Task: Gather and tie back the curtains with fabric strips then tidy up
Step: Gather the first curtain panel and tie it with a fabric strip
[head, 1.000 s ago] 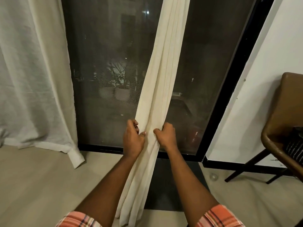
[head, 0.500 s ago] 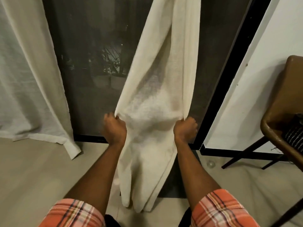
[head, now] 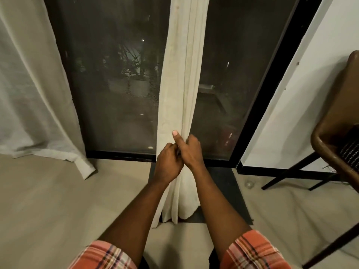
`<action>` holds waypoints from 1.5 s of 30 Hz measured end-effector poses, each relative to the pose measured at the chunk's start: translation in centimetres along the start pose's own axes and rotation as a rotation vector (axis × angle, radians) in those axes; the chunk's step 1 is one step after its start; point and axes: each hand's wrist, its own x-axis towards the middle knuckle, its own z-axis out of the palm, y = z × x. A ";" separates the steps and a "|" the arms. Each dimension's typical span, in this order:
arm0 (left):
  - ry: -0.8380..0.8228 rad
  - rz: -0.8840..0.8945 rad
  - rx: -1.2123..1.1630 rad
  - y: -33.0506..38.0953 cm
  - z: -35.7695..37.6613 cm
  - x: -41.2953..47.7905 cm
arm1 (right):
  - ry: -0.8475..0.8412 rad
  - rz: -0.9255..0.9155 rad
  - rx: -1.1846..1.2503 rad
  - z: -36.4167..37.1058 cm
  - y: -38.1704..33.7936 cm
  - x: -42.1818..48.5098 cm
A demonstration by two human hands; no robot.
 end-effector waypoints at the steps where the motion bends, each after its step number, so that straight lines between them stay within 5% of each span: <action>1: -0.036 -0.021 -0.027 -0.2 0.1 -0.1 | -0.001 -0.007 -0.029 -0.1 0.2 0.0; 10: -0.251 -0.303 -0.531 -1.7 1.9 -2.3 | 0.067 0.020 -0.237 1.0 3.2 -1.1; 18: -0.522 -0.513 -0.331 -5.2 5.0 -7.9 | -0.016 0.201 -0.349 2.5 11.3 -4.5; 33: -0.631 -0.688 0.120 -10.2 7.7 -9.5 | -0.322 0.477 -0.421 4.6 22.4 -5.2; 39: -0.618 -0.679 0.256 -8.6 6.9 -9.9 | -0.331 0.350 -0.640 3.8 20.2 -6.3; 45: -0.743 -0.588 0.496 -0.8 1.2 -9.8 | -0.427 0.188 -0.906 -1.2 10.7 -8.3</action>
